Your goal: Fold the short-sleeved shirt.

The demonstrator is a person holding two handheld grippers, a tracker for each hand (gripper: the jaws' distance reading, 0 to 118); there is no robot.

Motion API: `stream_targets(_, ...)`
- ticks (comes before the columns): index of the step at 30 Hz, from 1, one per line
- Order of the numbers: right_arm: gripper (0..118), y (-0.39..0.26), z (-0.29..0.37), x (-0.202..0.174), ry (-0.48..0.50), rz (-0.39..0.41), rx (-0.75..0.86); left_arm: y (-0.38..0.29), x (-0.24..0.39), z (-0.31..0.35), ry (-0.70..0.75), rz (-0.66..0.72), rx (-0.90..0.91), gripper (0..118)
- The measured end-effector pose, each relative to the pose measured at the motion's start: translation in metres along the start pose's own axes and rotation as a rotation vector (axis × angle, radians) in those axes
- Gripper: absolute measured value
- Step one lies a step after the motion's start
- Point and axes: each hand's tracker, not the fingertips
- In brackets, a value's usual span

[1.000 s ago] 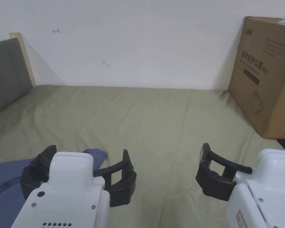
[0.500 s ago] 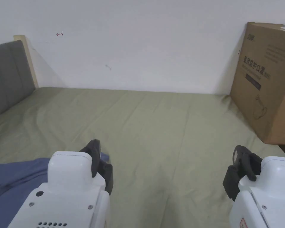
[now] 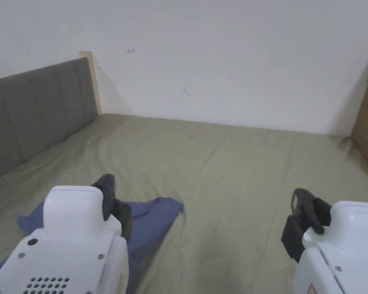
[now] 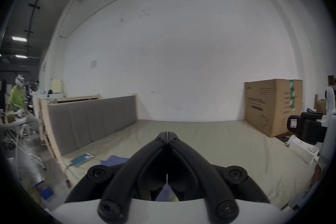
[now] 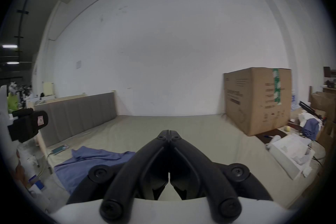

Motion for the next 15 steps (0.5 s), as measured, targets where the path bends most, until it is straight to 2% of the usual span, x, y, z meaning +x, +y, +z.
stream_targets(3,0,-0.002,-0.008,-0.034,0.124,0.006,-0.009,0.005,-0.030,0.011,0.101,-0.010,-0.006,0)
stream_targets(8,0,-0.005,-0.017,-0.085,0.338,-0.061,-0.050,0.003,-0.070,0.032,0.250,-0.061,-0.046,0)
stream_targets(10,0,-0.007,-0.019,-0.099,0.379,-0.058,-0.064,0.002,-0.081,0.038,0.261,-0.043,-0.053,0)
stream_targets(15,0,-0.015,-0.020,-0.116,0.410,-0.021,-0.079,-0.006,-0.095,0.037,0.280,-0.004,-0.082,0)
